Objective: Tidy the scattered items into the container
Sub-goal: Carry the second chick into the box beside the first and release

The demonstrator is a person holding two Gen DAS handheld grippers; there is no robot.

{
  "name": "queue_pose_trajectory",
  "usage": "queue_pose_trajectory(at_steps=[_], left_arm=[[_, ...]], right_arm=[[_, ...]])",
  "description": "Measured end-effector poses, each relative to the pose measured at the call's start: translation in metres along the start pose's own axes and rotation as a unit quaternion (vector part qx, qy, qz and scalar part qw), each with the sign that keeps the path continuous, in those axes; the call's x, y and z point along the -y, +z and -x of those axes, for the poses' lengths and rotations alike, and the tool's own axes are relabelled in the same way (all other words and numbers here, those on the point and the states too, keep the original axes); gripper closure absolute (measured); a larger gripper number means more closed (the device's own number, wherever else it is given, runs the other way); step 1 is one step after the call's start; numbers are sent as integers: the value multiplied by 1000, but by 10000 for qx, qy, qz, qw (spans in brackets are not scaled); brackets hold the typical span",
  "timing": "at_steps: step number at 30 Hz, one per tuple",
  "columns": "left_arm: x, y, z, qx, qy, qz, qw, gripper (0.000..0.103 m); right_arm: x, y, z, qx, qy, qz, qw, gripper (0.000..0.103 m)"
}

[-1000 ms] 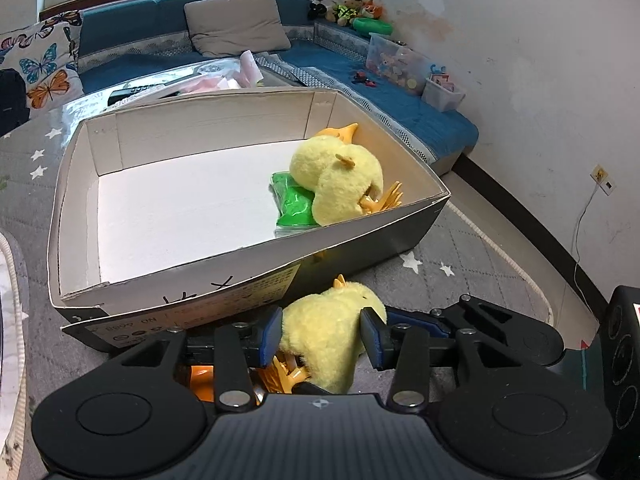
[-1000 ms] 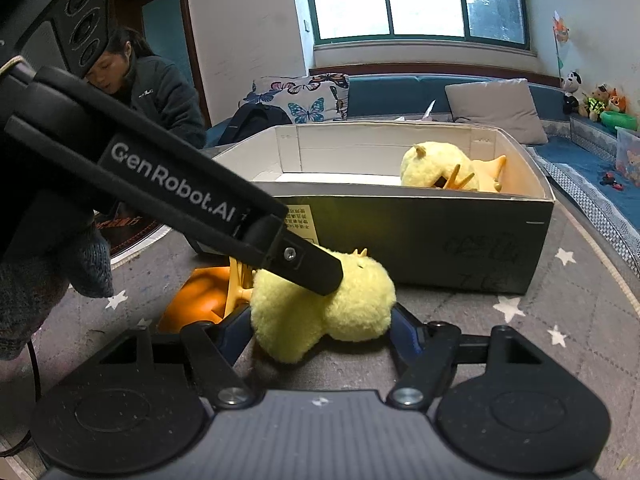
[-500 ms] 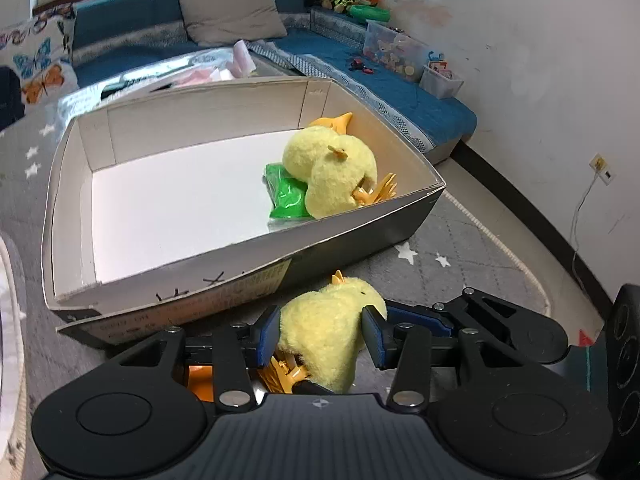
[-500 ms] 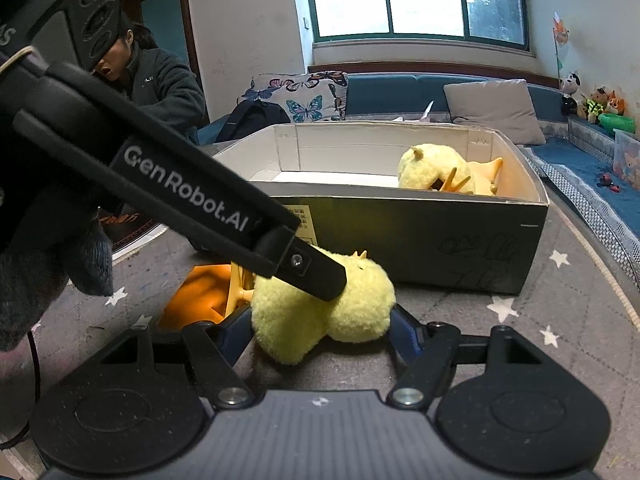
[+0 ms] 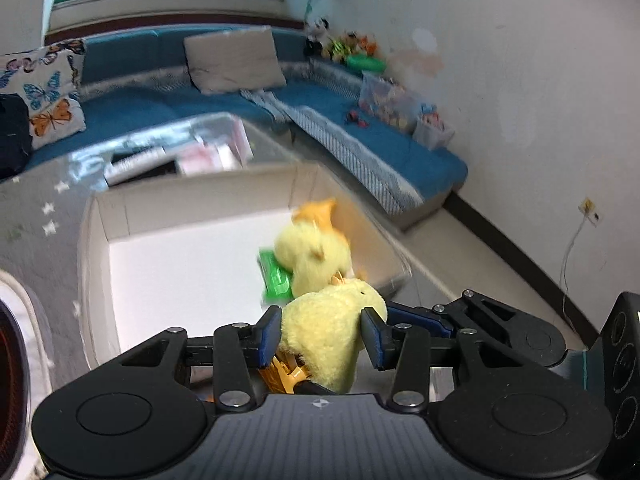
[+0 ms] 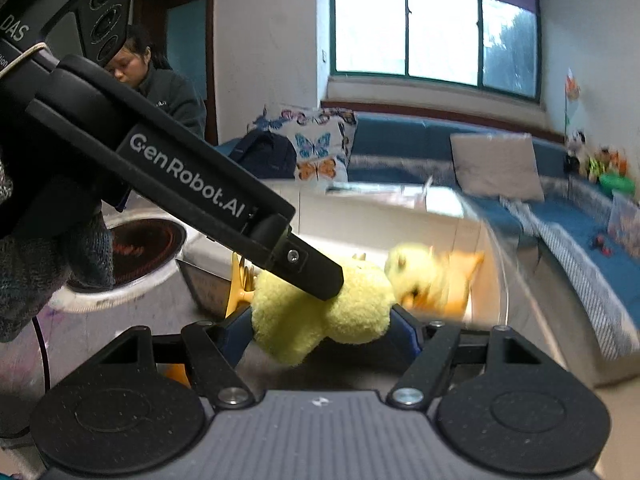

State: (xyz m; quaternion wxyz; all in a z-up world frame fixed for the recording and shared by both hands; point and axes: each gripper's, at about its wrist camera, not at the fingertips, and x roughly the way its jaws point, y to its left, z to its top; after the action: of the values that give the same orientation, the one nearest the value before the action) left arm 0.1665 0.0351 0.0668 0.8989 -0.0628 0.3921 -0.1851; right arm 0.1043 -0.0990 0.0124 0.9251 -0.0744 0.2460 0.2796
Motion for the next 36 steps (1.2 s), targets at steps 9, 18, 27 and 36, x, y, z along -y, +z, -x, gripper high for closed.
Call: queue_pose_trajectory(at_steps=[9, 18, 27, 36], left_arm=[[-49, 47, -21, 60, 45, 633, 9980, 57], [-95, 59, -61, -179, -35, 1223, 9923, 57], [-110, 49, -89, -481, -34, 1446, 9883, 58], [-106, 47, -89, -449, 112, 1329, 9901, 58]], right_arm=[[13, 52, -57, -64, 143, 375, 9992, 30], [22, 70, -121, -574, 329, 487, 9966, 30], [22, 58, -152, -1110, 346, 666, 9910, 30], [18, 54, -155, -1183, 307, 778, 9895, 30]])
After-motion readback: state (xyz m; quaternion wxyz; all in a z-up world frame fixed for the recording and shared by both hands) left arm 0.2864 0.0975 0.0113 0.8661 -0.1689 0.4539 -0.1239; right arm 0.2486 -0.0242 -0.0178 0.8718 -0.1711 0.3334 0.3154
